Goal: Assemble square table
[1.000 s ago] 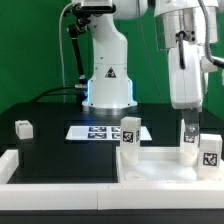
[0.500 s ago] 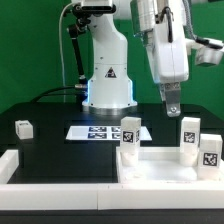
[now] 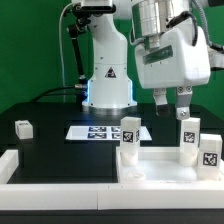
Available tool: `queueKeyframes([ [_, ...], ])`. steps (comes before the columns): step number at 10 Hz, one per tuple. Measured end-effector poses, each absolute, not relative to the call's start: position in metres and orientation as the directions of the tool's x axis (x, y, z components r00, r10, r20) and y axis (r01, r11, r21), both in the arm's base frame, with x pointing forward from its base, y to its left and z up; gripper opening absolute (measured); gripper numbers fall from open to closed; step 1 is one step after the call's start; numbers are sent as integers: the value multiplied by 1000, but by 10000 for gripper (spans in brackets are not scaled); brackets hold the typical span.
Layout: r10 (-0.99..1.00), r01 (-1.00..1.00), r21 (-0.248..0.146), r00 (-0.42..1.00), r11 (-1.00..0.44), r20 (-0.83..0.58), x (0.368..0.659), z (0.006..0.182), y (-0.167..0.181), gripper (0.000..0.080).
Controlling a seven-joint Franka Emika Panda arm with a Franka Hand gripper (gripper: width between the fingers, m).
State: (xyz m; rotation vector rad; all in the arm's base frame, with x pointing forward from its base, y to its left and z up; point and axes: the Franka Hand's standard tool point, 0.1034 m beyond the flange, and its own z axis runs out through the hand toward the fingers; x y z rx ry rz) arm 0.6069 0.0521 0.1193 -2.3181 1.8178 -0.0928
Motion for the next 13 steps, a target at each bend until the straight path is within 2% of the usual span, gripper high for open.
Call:
queueKeyframes([
  [3, -827, -812, -194, 562, -551, -1, 586, 127, -1, 649],
  [5, -730, -704, -210, 678, -678, 87, 593, 128, -12, 649],
  [7, -633, -608, -193, 765, -770, 113, 592, 127, -12, 649],
  [9, -463, -440, -162, 874, -883, 151, 591, 126, -16, 649],
  [11, -282, -270, -100, 950, -957, 132, 556, 113, -51, 649],
  [13, -185, -180, -67, 979, -981, 85, 541, 111, -76, 649],
])
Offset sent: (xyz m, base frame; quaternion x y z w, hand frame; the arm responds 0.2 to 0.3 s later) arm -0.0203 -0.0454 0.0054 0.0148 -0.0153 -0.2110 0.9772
